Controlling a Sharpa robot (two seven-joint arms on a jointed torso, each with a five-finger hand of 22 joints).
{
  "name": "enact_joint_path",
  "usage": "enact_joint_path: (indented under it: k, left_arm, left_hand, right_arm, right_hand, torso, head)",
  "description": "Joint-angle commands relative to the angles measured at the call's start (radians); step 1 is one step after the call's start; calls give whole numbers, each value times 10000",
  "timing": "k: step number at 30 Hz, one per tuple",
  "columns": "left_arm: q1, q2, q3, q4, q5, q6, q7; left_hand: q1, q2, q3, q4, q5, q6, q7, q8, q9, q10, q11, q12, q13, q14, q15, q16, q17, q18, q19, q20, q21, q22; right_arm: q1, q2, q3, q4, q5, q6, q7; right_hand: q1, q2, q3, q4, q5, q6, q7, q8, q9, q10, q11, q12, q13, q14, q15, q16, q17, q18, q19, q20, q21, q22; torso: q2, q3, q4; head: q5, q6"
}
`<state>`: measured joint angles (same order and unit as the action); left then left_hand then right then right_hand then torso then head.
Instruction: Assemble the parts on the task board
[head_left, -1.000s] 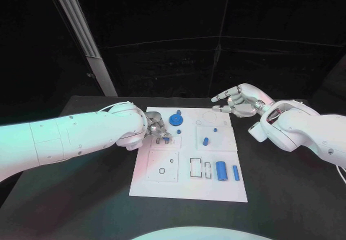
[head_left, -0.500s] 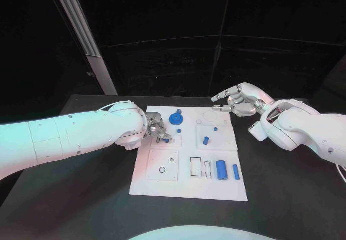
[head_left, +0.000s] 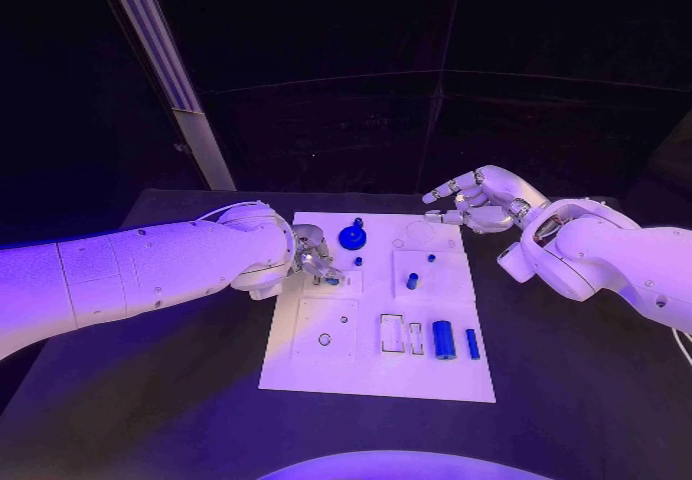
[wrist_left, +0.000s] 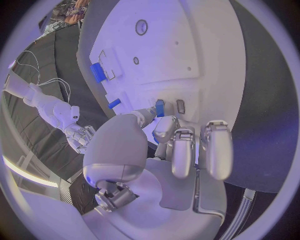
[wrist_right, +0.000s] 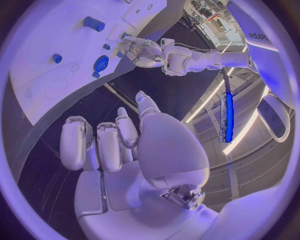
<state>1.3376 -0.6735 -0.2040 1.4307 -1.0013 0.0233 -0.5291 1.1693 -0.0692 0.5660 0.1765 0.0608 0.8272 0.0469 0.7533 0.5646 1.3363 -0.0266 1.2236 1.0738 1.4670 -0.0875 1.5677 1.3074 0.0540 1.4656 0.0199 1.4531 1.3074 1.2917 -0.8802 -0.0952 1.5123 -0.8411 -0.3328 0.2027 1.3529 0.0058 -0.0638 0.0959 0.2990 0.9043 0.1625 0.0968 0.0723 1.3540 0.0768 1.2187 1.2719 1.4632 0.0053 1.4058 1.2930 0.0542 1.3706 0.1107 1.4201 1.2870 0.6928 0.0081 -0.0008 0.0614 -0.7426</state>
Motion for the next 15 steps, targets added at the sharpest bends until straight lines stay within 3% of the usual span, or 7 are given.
enact_joint_path:
  k: [1,7,15]
  left_arm:
    - [-12,35,-17,-32,162,255,-129]
    - [-10,131,-16,-155,304,284,-184]
    - [-7,255,-15,-279,371,389,-224]
  left_hand:
    - [-23,3,1461,-1412,21,73,-27,61,26,23,-31,-36,1,1038,-23,31,2634,-92,277,-1,25,483]
    - [-734,-134,1138,-1029,3,256,-100,130,76,81,-74,-5,30,1038,-44,31,2634,-93,282,-12,23,497]
    - [-1263,-290,689,-784,-5,386,-156,126,86,107,-121,24,55,1038,-90,31,2634,-97,292,-56,30,526]
  right_arm:
    - [18,8,6,10,-22,43,111]
    - [18,14,6,12,-22,37,114]
    - [18,17,6,18,-22,52,96]
  right_hand:
    - [68,57,-52,14,-62,80,8,34,10,-15,-26,-41,-11,454,-64,-51,-15,141,-84,-6,-59,-9]
    - [68,57,-52,14,-62,80,8,34,10,-15,-26,-41,-11,454,-64,-51,-15,141,-84,-6,-59,-9]
    - [57,63,-77,24,-81,86,7,40,11,-22,-26,-54,-23,454,-64,-58,-20,143,-89,-7,-66,-17]
  torso:
    - [7,6,-10]
    - [1,7,-7]
    - [1,7,-4]
  head:
    - [-1,5]
    - [-9,-5]
    - [1,-21]
